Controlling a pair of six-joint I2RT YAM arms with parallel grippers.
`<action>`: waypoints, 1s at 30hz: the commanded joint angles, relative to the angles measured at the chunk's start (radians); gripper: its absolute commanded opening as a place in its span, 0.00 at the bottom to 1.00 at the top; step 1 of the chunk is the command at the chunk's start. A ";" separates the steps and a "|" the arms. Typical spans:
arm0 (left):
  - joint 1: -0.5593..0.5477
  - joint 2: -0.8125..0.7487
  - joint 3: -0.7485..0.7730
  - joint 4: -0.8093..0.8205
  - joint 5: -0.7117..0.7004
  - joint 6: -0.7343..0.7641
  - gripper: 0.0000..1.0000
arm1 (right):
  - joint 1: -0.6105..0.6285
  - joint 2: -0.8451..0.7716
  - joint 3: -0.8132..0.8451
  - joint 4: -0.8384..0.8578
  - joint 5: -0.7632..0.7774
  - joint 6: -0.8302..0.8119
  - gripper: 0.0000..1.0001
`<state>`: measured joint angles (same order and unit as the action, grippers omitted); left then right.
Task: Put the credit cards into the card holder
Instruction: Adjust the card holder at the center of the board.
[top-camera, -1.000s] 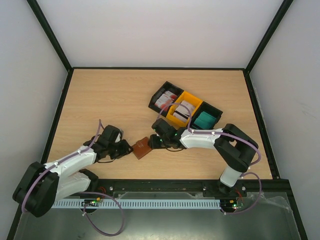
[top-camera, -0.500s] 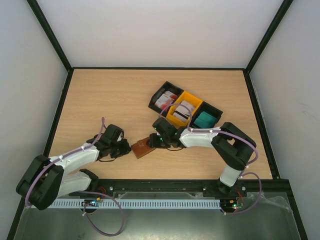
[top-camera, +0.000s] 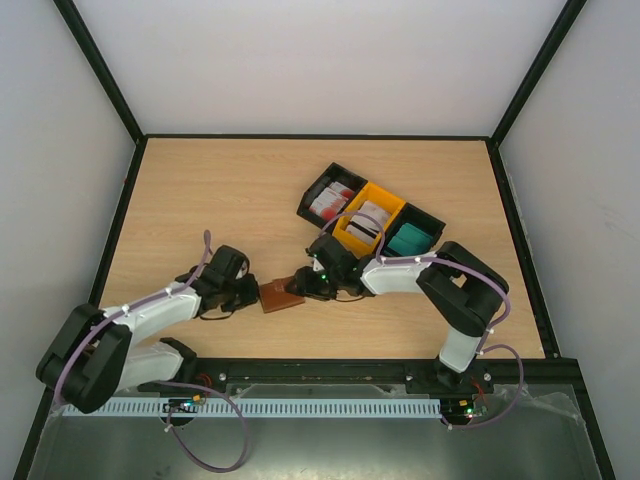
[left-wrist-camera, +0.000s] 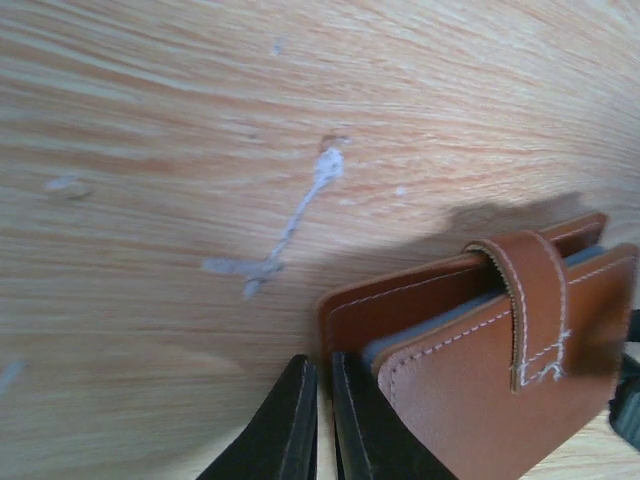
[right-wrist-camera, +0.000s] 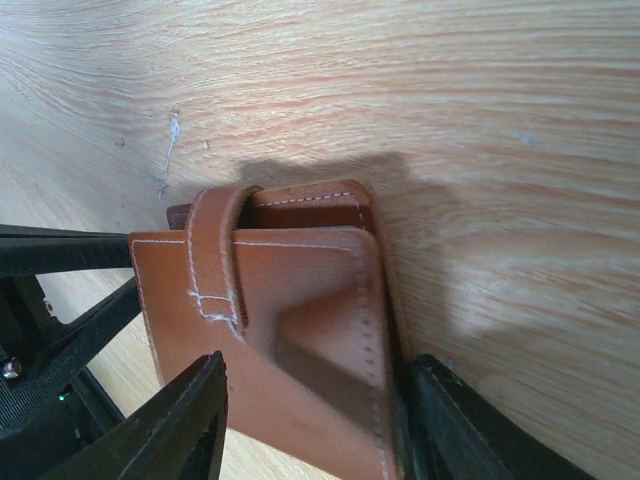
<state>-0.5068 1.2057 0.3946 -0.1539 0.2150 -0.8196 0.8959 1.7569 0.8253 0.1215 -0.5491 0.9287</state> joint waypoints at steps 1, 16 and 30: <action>-0.002 -0.063 -0.007 -0.193 -0.148 -0.021 0.09 | 0.007 0.011 0.014 -0.037 0.062 -0.002 0.49; -0.002 -0.232 -0.114 0.068 0.105 -0.096 0.41 | 0.008 0.013 0.004 -0.043 0.102 -0.015 0.46; 0.001 -0.101 -0.105 -0.123 -0.132 -0.167 0.04 | 0.008 0.005 -0.011 -0.083 0.111 -0.053 0.56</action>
<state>-0.5076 1.0737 0.2993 -0.1444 0.2031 -0.9455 0.8989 1.7615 0.8368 0.1173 -0.4976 0.8963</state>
